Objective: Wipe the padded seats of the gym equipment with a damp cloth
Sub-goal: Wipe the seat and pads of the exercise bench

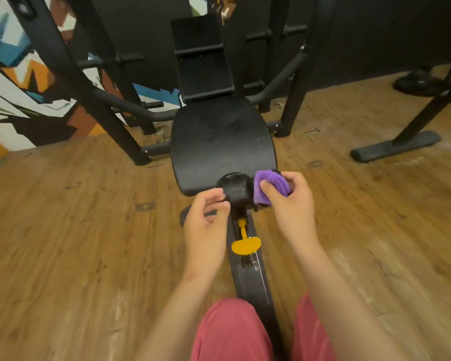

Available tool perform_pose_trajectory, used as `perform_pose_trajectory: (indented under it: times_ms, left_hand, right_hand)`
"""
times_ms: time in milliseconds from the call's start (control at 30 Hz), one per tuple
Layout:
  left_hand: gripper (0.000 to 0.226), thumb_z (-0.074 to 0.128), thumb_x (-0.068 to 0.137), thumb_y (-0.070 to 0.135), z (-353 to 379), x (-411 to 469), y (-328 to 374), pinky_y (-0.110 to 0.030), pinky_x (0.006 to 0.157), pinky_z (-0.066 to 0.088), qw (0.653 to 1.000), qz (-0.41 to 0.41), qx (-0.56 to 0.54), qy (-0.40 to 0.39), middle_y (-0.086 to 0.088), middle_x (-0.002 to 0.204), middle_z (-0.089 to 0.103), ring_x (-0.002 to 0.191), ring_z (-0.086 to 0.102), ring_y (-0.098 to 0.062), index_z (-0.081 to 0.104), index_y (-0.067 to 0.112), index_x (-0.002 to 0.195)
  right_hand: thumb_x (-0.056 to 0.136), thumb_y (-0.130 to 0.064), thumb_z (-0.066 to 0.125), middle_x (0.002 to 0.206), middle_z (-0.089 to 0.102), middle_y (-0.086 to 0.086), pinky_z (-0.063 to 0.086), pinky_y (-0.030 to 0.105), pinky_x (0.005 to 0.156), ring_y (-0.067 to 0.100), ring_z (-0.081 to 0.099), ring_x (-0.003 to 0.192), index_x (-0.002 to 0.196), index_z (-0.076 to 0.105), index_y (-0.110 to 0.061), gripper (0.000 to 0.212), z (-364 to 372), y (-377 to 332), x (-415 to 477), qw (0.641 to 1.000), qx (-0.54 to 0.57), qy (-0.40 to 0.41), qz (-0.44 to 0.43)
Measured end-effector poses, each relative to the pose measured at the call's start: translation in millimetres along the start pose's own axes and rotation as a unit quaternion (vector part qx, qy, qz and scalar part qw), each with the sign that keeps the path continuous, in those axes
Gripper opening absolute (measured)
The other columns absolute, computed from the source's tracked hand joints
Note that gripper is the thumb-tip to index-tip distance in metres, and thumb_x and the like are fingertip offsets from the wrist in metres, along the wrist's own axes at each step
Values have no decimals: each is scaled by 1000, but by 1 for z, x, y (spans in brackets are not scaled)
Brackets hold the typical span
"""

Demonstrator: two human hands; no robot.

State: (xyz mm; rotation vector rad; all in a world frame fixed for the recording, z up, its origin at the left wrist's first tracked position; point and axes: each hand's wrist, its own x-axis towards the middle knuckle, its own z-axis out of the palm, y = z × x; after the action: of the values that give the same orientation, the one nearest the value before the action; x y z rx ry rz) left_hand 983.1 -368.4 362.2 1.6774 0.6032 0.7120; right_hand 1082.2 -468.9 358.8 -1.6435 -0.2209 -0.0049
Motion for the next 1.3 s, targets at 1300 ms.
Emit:
perform_pose_trajectory:
  times_ms: [1300]
  left_hand:
    - [22,68,87,19,-5,64,-70,-10,63,48,991,-103,-73,54,1,99,68,90,65,-9,62,16,108]
  right_hand:
    - [97,-33,27,70,51,-14,47,34,66,9,52,77,76,61,-18,43,83,12,33,947,-215,-42,-236]
